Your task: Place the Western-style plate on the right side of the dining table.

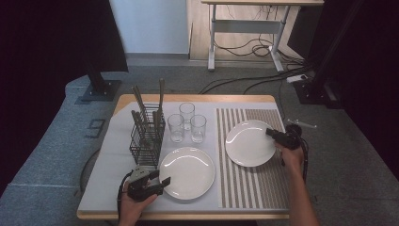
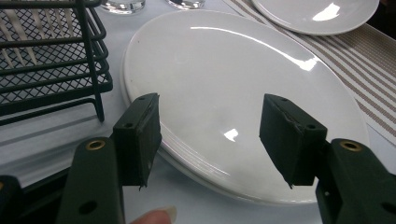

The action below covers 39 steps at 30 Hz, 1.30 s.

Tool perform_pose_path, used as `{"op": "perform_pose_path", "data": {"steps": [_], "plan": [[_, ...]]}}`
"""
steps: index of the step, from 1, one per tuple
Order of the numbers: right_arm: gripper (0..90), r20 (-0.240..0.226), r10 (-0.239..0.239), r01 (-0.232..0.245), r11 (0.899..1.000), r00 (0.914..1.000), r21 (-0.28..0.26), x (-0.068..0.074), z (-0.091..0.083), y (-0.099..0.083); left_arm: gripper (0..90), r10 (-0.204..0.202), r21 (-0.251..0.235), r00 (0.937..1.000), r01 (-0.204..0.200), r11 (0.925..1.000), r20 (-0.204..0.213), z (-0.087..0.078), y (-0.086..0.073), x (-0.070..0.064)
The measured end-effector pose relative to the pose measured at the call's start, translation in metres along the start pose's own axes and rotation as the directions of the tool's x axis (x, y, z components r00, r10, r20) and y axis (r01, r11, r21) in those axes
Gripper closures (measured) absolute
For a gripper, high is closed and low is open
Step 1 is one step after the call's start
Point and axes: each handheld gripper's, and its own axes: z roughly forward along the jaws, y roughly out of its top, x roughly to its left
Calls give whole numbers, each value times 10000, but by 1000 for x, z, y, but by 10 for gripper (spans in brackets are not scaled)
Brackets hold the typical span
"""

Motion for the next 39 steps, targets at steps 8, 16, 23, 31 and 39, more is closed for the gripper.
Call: {"op": "perform_pose_path", "data": {"steps": [8, 16, 23, 31, 39], "plan": [[752, -134, 324, -322, 9994, 9994, 105, -11, 4, -7, 386, 10, 24, 10000, -10, 10000, 3, 1, 0, -1], [746, -129, 399, -397, 9991, 9991, 141, -13, 5, -9, 386, 14, 40, 10000, -14, 10000, 21, 1, 0, -1], [731, -29, 443, -443, 9987, 9990, 234, -17, 8, -12, 386, 15, 40, 10000, -15, 10000, 24, 2, 0, -1], [723, -34, 453, -451, 9983, 9990, 359, -21, 9, -14, 386, 22, 40, 10000, -23, 10000, 30, 2, 0, -2], [716, 37, 511, -512, 9976, 9987, 475, -23, 11, -15, 387, 32, -14, 10000, -32, 10000, 31, 1, 0, -2]]}}
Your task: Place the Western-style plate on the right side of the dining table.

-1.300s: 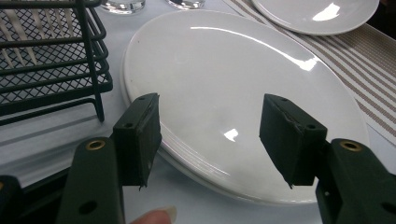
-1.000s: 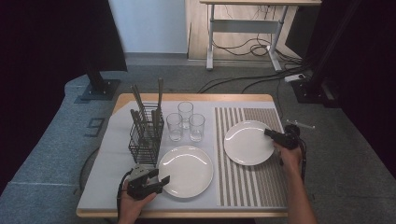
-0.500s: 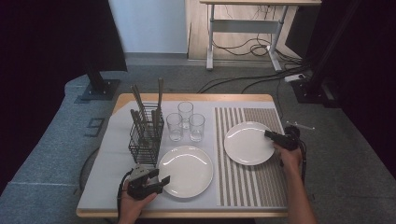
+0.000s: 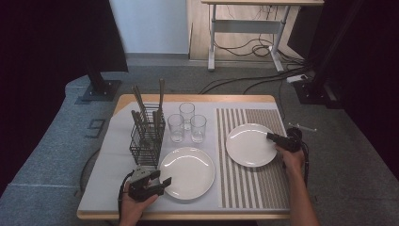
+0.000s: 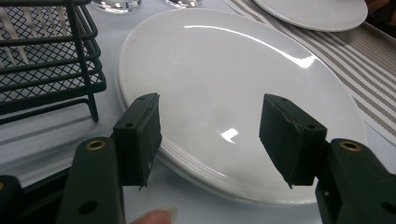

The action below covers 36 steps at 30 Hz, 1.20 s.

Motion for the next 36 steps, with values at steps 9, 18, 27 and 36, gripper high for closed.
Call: {"op": "perform_pose_path", "data": {"steps": [9, 18, 27, 36], "plan": [[705, 53, 17, -18, 9998, 10000, 176, -4, 4, -1, 387, 24, 37, 10000, -24, 10000, -4, 0, 0, 0], [680, 377, -63, 44, 9987, 9993, 510, -5, 8, -4, 387, 39, 44, 10000, -39, 10000, -12, 1, 0, -1], [678, 620, -222, 184, 9979, 9978, 622, -6, 10, -7, 388, 57, 33, 10000, -57, 10000, -8, 1, 0, -1], [610, 1644, -1436, 1326, 9882, 9759, 764, 7, 10, -7, 388, 43, 18, 10000, -43, 10000, -6, 0, 0, -1]]}}
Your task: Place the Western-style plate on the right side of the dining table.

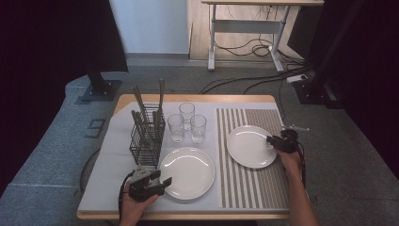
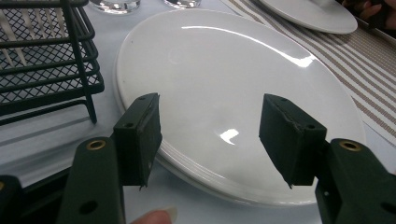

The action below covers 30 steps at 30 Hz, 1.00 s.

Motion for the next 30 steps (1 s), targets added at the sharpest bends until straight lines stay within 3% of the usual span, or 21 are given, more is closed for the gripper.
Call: {"op": "perform_pose_path", "data": {"steps": [5, 9, 18, 30], "plan": [[542, 296, -69, 73, 9999, 9995, -142, 3, -2, -1, 388, 13, 6, 10000, -13, 10000, 5, 0, 0, 0], [521, 236, 16, -6, 9990, 9997, -458, 3, -6, 0, 388, 3, 2, 10000, -3, 10000, -2, 0, 0, 0], [467, -760, 371, -480, 9878, 9964, -1480, 6, -20, 0, 388, -22, -23, 10000, 22, 10000, 2, 0, 0, 0], [453, -1560, 62, -345, 9832, 9877, -1791, 23, -30, -2, 388, -9, 1, 10000, 9, 10000, -26, 0, 0, 0]]}}
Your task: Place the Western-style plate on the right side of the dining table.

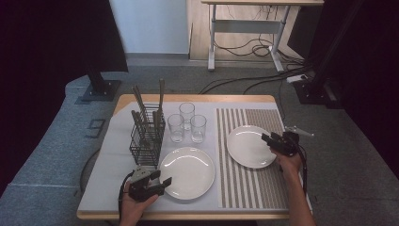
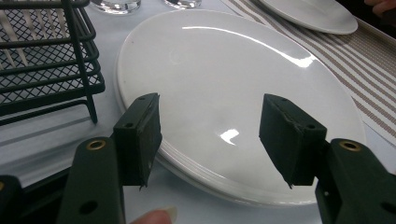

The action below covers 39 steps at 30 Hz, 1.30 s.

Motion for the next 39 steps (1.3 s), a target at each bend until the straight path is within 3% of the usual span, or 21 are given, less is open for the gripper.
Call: {"op": "perform_pose_path", "data": {"steps": [12, 19, 24, 31, 39], "plan": [[443, -771, -422, 390, 9983, 9961, -427, 27, -6, -1, 388, -2, -9, 10000, 2, 10000, 3, 0, 0, 0], [418, -1131, -832, 774, 9955, 9901, -543, 43, -6, -5, 388, 55, -17, 10000, -55, 10000, -13, 0, 0, -1], [406, -1545, -1147, 1065, 9925, 9813, -599, 60, -8, -10, 388, 121, -33, 9999, -121, 9999, -103, -1, 0, -2], [403, -1737, -1385, 1263, 9888, 9750, -796, 72, -13, -13, 388, 287, 43, 9993, -286, 9996, -224, 0, 1, -4], [389, -2013, -1335, 1156, 9884, 9704, -985, 83, -20, -16, 387, 532, 41, 9980, -531, 9986, -355, -2, 1, -6]]}}
